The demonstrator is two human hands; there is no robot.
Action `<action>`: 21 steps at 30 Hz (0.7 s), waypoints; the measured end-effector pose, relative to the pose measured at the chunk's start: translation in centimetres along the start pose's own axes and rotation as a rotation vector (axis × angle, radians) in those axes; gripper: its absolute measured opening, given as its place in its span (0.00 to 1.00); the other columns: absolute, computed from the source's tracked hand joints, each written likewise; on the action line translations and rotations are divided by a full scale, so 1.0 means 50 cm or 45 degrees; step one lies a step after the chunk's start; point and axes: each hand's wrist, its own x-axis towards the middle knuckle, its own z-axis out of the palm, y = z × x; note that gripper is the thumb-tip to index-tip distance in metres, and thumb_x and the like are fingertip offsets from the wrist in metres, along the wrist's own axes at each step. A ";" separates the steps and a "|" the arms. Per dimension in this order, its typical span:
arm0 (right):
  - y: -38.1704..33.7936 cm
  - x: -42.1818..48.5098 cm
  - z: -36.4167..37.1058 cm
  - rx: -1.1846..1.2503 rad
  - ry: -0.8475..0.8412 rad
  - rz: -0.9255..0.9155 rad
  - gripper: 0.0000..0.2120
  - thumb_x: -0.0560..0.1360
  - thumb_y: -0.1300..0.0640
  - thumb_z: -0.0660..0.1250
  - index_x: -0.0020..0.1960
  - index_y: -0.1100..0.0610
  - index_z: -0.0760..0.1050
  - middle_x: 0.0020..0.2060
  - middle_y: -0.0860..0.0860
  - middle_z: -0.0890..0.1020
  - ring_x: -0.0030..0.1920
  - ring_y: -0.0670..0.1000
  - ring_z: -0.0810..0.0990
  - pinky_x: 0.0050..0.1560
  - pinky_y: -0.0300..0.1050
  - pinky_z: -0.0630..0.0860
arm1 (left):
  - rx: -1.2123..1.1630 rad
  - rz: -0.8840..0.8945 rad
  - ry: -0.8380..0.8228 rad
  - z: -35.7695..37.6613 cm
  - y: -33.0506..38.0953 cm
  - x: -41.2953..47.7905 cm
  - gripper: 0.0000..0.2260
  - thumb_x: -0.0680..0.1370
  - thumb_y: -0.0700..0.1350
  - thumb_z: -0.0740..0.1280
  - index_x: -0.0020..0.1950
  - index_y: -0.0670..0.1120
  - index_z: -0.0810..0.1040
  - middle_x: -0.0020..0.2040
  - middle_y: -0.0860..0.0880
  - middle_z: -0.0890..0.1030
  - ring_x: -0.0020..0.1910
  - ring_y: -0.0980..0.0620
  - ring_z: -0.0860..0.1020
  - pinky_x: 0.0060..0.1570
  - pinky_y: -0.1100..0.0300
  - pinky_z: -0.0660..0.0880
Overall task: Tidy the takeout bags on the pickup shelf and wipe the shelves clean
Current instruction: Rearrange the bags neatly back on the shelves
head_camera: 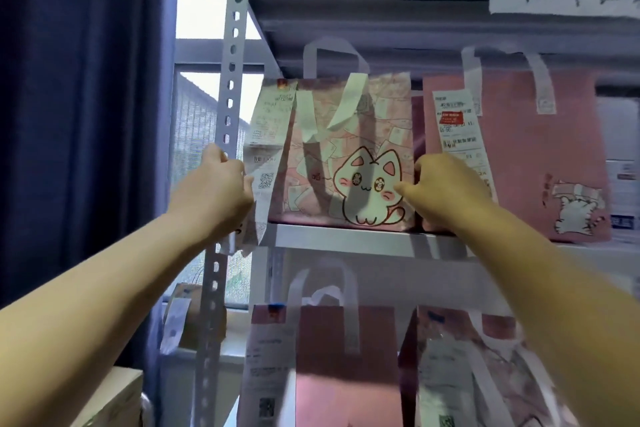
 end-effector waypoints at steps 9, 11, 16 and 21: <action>-0.001 -0.004 0.018 0.296 0.095 0.117 0.07 0.74 0.55 0.68 0.46 0.60 0.77 0.43 0.55 0.81 0.41 0.56 0.77 0.40 0.47 0.72 | -0.261 0.015 -0.043 0.009 -0.023 0.014 0.14 0.78 0.51 0.60 0.57 0.44 0.76 0.59 0.43 0.71 0.52 0.43 0.74 0.50 0.51 0.70; 0.000 -0.009 0.018 0.356 0.152 0.127 0.05 0.74 0.56 0.67 0.44 0.59 0.77 0.42 0.54 0.81 0.41 0.54 0.76 0.39 0.45 0.70 | -0.302 0.044 -0.020 0.013 -0.032 0.011 0.13 0.78 0.52 0.61 0.55 0.44 0.75 0.56 0.43 0.73 0.49 0.46 0.73 0.48 0.52 0.69; 0.008 -0.027 0.009 0.554 0.207 0.145 0.03 0.75 0.57 0.67 0.42 0.54 0.75 0.39 0.54 0.81 0.35 0.56 0.81 0.40 0.50 0.79 | -0.396 0.061 0.035 0.013 -0.041 0.008 0.14 0.76 0.53 0.64 0.53 0.44 0.74 0.50 0.43 0.76 0.45 0.50 0.71 0.44 0.55 0.67; 0.010 -0.061 -0.010 0.744 0.273 0.138 0.06 0.75 0.59 0.67 0.40 0.53 0.74 0.37 0.52 0.79 0.28 0.53 0.81 0.32 0.56 0.81 | -0.518 0.115 0.147 -0.009 -0.041 -0.013 0.10 0.76 0.50 0.65 0.49 0.44 0.76 0.46 0.45 0.77 0.43 0.50 0.71 0.42 0.57 0.64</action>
